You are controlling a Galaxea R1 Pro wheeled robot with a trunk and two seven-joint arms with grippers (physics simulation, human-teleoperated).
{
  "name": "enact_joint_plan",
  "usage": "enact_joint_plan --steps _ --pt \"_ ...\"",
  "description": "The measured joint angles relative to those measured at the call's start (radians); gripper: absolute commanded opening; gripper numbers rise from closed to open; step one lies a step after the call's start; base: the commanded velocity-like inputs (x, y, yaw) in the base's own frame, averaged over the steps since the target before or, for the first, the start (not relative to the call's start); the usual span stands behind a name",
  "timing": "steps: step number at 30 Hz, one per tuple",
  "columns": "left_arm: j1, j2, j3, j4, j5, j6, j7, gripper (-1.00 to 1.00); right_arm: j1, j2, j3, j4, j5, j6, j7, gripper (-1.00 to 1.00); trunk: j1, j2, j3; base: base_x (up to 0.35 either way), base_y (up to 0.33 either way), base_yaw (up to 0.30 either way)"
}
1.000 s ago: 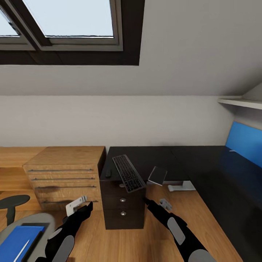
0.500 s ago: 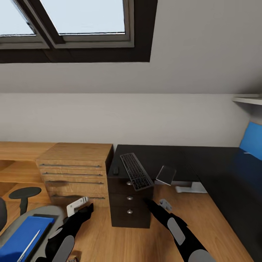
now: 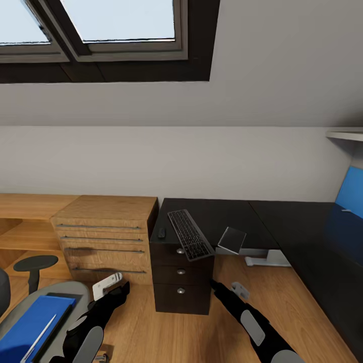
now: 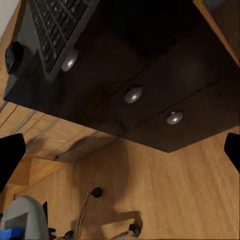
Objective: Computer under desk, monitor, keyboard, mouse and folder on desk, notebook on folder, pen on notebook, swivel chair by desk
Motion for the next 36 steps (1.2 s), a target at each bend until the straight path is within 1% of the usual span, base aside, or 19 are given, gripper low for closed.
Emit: enact_joint_plan --steps 1,2,3,5,7,8,9,12,15,24,30,31,32,36 --pt "0.000 0.000 0.000 0.000 -0.001 0.000 0.000 1.00 0.000 -0.004 0.000 0.008 -0.014 -0.002 0.025 1.00 0.004 -0.007 -0.003 0.000 0.000 0.000" --pt "0.000 0.000 0.000 -0.001 -0.001 0.000 0.000 1.00 0.000 -0.008 -0.001 0.026 -0.050 -0.001 0.099 1.00 0.008 -0.014 -0.006 0.000 0.000 0.000" --pt "0.002 0.000 -0.001 -0.003 -0.001 0.000 0.000 1.00 0.000 -0.009 -0.001 0.041 -0.065 0.000 0.142 1.00 0.012 -0.021 -0.009 0.000 0.000 0.000" --pt "0.008 0.000 -0.001 -0.005 -0.001 0.000 0.000 1.00 0.000 -0.013 -0.002 0.073 -0.087 0.004 0.209 1.00 0.019 -0.035 -0.016 0.000 0.000 0.000" --pt "0.012 0.000 -0.001 -0.007 -0.002 0.000 0.000 1.00 0.000 -0.017 -0.003 0.087 -0.102 0.026 0.232 1.00 0.027 -0.049 -0.022 0.000 0.000 0.000" --pt "0.013 0.000 -0.002 -0.009 -0.002 0.000 0.000 1.00 0.000 -0.019 -0.004 0.091 -0.119 0.061 0.242 1.00 0.031 -0.056 -0.025 0.000 0.000 0.000" --pt "0.013 0.000 -0.002 -0.010 -0.002 0.000 0.000 1.00 0.000 -0.020 -0.004 0.093 -0.133 0.083 0.247 1.00 0.035 -0.063 -0.028 0.000 0.000 0.000" --pt "0.014 0.000 -0.002 -0.010 -0.002 0.000 0.000 1.00 0.000 -0.024 -0.003 0.092 -0.161 0.116 0.254 1.00 0.046 -0.084 -0.038 0.000 0.000 0.000" --pt "0.014 0.000 -0.002 -0.011 -0.002 0.000 0.000 1.00 0.000 -0.026 -0.003 0.087 -0.175 0.126 0.259 1.00 0.058 -0.105 -0.047 0.000 0.000 0.000" --pt "0.014 0.000 -0.002 -0.011 0.000 0.002 0.000 1.00 0.000 -0.028 -0.003 0.086 -0.177 0.126 0.260 1.00 0.092 -0.168 -0.075 0.000 0.000 0.000" --pt "0.014 0.000 -0.013 -0.009 0.001 0.005 -0.001 1.00 0.000 -0.029 -0.004 0.086 -0.179 0.124 0.262 1.00 0.092 -0.168 -0.075 0.000 0.000 0.000" --pt "0.015 0.000 -0.025 -0.009 0.002 0.005 -0.002 1.00 0.000 -0.029 -0.006 0.086 -0.178 0.125 0.260 1.00 0.092 -0.168 -0.075 0.248 0.000 0.000" --pt "0.017 0.000 -0.034 -0.007 0.001 0.005 -0.003 1.00 0.000 -0.023 -0.008 0.086 -0.179 0.124 0.256 1.00 0.092 -0.168 -0.075 0.274 0.000 0.000" --pt "0.017 0.000 -0.036 -0.006 0.001 0.005 -0.003 1.00 0.000 -0.019 -0.017 0.081 -0.182 0.122 0.255 1.00 0.092 -0.168 -0.075 0.299 0.000 0.000"
